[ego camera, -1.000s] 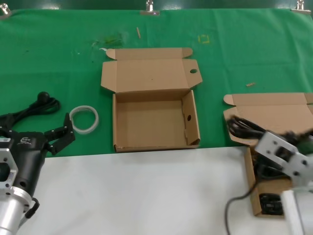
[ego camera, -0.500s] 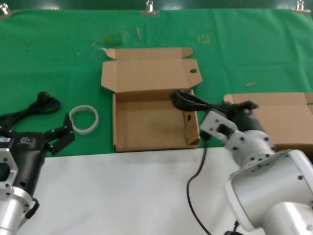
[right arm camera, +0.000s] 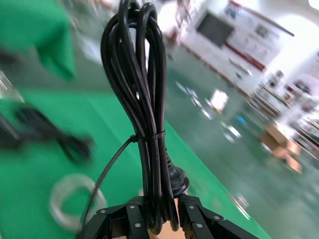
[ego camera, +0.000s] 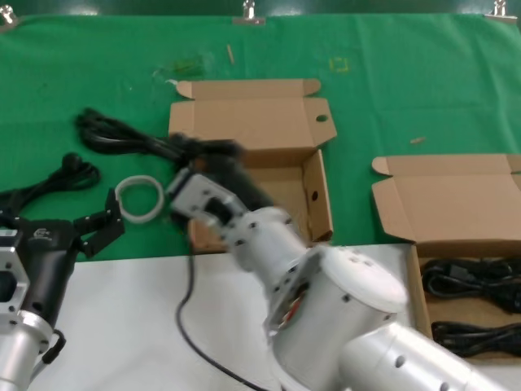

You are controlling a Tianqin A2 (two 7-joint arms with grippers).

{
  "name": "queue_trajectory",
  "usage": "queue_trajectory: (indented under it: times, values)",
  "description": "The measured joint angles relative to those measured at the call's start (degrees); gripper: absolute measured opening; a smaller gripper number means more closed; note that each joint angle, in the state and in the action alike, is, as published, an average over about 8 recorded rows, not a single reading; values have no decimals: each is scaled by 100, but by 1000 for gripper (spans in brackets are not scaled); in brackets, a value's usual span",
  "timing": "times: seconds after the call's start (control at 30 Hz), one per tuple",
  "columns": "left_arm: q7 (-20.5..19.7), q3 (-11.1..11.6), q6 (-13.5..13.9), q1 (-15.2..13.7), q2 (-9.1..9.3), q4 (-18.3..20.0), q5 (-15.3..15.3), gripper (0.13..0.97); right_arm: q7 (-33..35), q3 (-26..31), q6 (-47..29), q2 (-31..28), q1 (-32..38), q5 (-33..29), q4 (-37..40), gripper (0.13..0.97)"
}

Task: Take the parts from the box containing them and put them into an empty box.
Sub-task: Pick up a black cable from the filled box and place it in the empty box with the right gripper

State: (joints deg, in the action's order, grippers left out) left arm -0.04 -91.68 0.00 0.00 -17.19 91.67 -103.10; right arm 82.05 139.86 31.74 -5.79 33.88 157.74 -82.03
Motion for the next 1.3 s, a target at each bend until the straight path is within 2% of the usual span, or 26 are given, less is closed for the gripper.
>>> queue_trajectory:
  times: [0.17, 0.3, 0.43, 0.67, 0.8, 0.93, 1.3]
  values:
    - [1, 0, 0, 0, 0, 0, 0, 966, -1232, 950, -236, -51, 393, 0, 79, 181]
    - [2, 0, 0, 0, 0, 0, 0, 966, -1767, 1213, -220, -98, 432, 0, 113, 181]
    - [2, 0, 0, 0, 0, 0, 0, 966, -1719, 955, -85, -152, 182, 0, 50, 181]
    - [2, 0, 0, 0, 0, 0, -1, 966, -1185, 159, 200, -313, -321, 0, -171, 181]
    - [1, 0, 0, 0, 0, 0, -1, 966, -1075, -50, 274, -438, -408, 0, -245, 181]
    - [1, 0, 0, 0, 0, 0, -1, 966, -1194, 21, 247, -550, -337, 0, -241, 181]
    - [1, 0, 0, 0, 0, 0, -1, 966, -1796, 655, 64, -685, 39, 0, 11, 181]
